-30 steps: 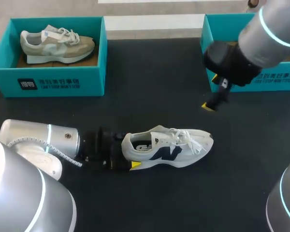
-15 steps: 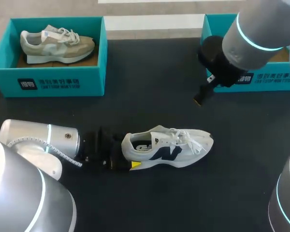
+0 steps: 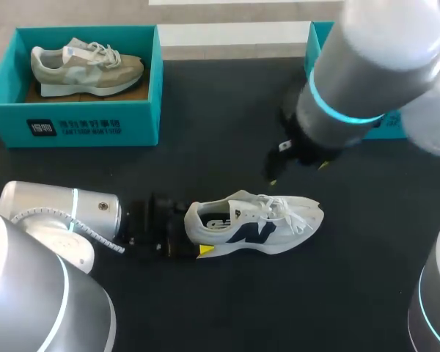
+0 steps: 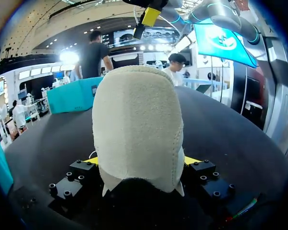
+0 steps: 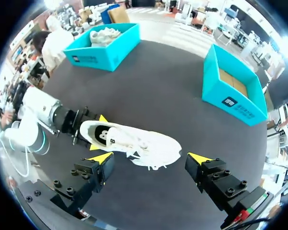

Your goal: Take the shoe out of the shoebox, open the shoe tongue, remove and reinsert the insole, then place the shoe into the shoebox

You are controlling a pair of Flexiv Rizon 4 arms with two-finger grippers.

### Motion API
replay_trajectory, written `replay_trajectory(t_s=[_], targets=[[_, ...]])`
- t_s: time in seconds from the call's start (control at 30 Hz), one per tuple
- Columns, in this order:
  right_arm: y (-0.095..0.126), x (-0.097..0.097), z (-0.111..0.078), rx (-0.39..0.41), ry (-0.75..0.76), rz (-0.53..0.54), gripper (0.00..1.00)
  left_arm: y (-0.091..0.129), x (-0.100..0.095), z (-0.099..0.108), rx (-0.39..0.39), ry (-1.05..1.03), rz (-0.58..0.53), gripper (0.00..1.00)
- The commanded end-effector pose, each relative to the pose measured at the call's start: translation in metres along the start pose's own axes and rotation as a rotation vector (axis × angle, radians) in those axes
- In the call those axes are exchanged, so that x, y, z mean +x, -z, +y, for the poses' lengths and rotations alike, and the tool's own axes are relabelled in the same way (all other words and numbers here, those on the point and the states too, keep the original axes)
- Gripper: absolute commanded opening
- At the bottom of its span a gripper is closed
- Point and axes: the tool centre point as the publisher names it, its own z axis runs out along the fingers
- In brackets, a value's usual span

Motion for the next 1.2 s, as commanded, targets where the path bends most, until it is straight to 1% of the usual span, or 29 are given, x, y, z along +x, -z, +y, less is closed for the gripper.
replay_trajectory(t_s=[0.03, 0.17, 0.2, 0.23, 0.27, 1.03, 1.07, 1.1, 1.17, 1.2], targets=[[-0.033, 0.031, 0.014, 0.035, 0.011, -0.033, 1.0, 0.0, 0.001, 0.001, -0.003, 0.001, 0.001, 0.0], [-0.05, 0.04, 0.016, 0.05, 0.024, -0.014, 1.0, 0.0, 0.001, 0.001, -0.003, 0.001, 0.001, 0.0], [-0.054, 0.045, 0.016, 0.076, 0.007, -0.016, 1.0, 0.0, 0.001, 0.001, -0.003, 0.001, 0.001, 0.0], [-0.058, 0.046, 0.017, 0.08, 0.024, -0.012, 1.0, 0.0, 0.001, 0.001, -0.003, 0.001, 0.001, 0.0], [-0.061, 0.048, 0.017, 0.101, 0.017, -0.007, 1.0, 0.0, 0.001, 0.001, -0.003, 0.001, 0.001, 0.0], [-0.061, 0.048, 0.017, 0.101, 0.017, -0.007, 1.0, 0.0, 0.001, 0.001, -0.003, 0.001, 0.001, 0.0], [-0.064, 0.049, 0.017, 0.101, -0.018, -0.007, 1.0, 0.0, 0.001, 0.001, -0.003, 0.001, 0.001, 0.0], [-0.07, 0.051, 0.017, 0.085, -0.069, -0.03, 1.0, 0.0, 0.001, 0.001, -0.003, 0.001, 0.001, 0.0], [-0.075, 0.051, 0.018, 0.046, -0.18, -0.061, 1.0, 0.0, 0.001, 0.001, -0.003, 0.001, 0.001, 0.0], [-0.077, 0.052, 0.018, 0.045, -0.192, -0.08, 1.0, 0.0, 0.001, 0.001, -0.003, 0.001, 0.001, 0.0]])
